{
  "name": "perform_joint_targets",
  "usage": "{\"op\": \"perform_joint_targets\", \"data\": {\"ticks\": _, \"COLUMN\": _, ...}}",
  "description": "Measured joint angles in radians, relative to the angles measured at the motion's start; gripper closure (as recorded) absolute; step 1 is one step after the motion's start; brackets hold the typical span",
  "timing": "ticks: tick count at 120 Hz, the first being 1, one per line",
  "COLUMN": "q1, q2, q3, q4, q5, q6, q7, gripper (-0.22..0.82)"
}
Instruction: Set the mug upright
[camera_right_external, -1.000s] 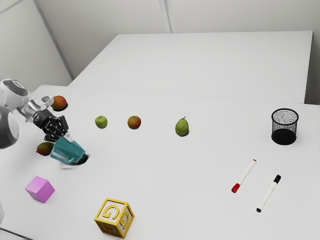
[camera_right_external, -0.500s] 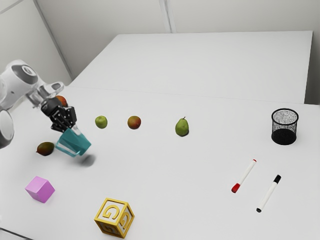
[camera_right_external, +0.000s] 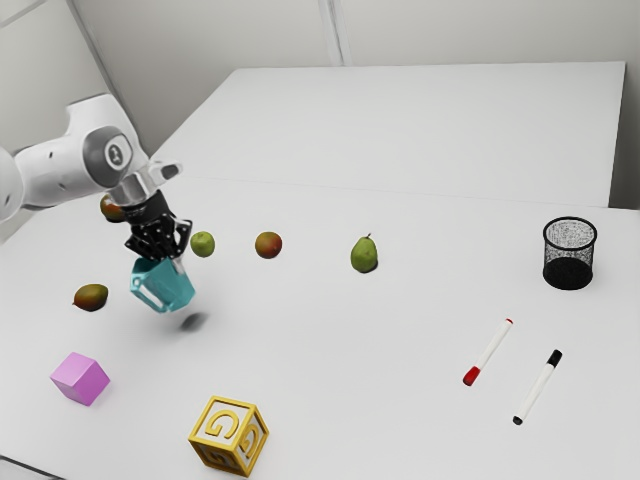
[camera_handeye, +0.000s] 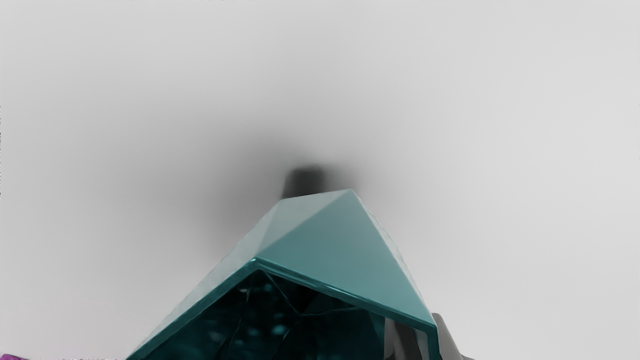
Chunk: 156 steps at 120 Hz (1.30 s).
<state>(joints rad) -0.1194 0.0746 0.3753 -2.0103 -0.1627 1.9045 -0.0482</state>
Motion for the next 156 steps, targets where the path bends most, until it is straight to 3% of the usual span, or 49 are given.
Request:
{"op": "perform_joint_targets", "data": {"ticks": 58, "q1": -0.146, "q2": -0.029, "q3": 0.047, "q4": -0.069, "q5": 0.087, "q6": 0.098, "q7": -0.268, "gripper": 0.78}}
{"op": "perform_joint_targets", "data": {"ticks": 156, "q1": -0.168, "q2": 0.100, "q3": 0.048, "q4": -0.066, "q5": 0.117, "q6": 0.129, "q7": -0.432, "gripper": 0.75}}
